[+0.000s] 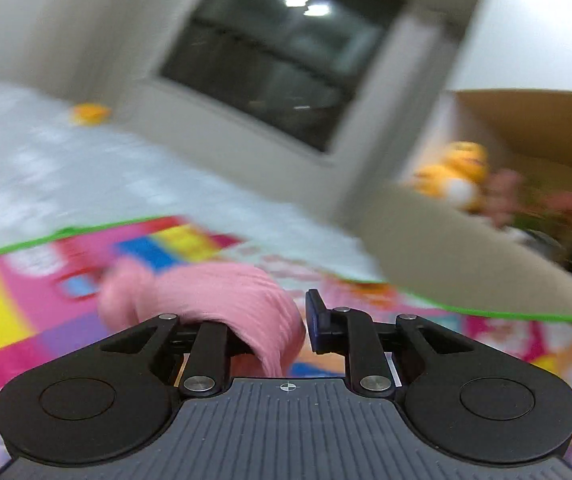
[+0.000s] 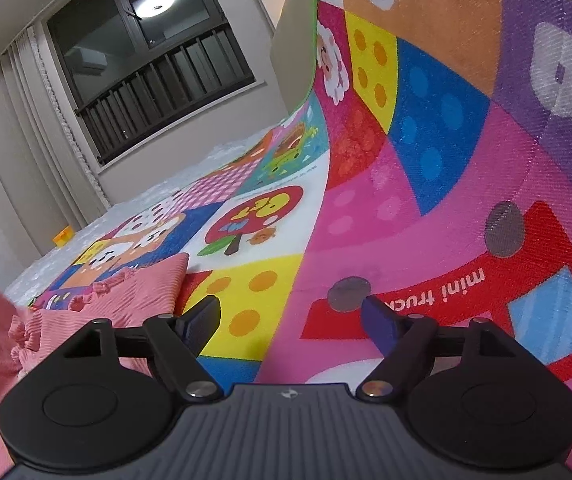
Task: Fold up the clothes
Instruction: 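Lift the held sleeve and lay it across the sweater body, release, then grasp the other sleeve cuff with the right gripper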
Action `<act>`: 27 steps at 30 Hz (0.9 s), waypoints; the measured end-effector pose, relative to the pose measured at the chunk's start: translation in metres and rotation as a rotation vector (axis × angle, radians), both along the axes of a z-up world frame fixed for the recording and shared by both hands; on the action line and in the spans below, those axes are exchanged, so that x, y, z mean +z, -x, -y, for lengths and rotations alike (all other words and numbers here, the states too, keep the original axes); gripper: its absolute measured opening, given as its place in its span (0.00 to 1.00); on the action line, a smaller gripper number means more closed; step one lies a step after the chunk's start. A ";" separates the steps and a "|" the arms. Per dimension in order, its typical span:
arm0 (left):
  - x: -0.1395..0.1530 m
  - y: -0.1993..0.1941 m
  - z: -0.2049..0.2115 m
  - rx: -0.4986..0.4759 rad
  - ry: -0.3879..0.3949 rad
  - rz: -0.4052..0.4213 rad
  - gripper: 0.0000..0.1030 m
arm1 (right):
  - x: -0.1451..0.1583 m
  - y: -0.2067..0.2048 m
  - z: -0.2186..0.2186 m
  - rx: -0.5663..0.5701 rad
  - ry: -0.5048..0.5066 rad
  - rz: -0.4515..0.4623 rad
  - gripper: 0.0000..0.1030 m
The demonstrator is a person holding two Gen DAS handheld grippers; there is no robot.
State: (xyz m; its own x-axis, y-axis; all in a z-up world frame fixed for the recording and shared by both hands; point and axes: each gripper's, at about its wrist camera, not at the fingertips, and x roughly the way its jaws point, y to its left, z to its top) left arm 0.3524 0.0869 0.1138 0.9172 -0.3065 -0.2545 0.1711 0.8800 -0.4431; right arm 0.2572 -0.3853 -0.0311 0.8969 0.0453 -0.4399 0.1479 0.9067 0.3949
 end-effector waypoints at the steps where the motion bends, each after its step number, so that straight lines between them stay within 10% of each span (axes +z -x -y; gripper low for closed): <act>1: 0.003 0.002 0.016 -0.037 -0.001 0.011 0.20 | 0.000 0.000 0.000 0.000 -0.002 0.001 0.76; 4: -0.009 0.002 0.076 -0.176 -0.002 -0.011 0.30 | 0.000 0.000 0.001 0.002 -0.007 0.003 0.76; 7: -0.039 0.015 0.128 -0.331 -0.116 -0.055 0.78 | -0.001 -0.001 0.001 0.003 -0.011 0.002 0.76; 14: -0.090 0.068 0.194 -0.609 -0.411 -0.082 0.93 | -0.002 -0.003 0.003 0.007 -0.020 -0.002 0.78; 22: -0.068 0.084 0.128 -0.445 -0.476 -0.056 0.95 | 0.018 -0.017 -0.019 0.093 0.110 -0.057 0.84; 27: -0.075 0.062 0.076 -0.322 -0.518 -0.123 0.95 | 0.066 -0.029 -0.083 0.346 0.289 0.052 0.77</act>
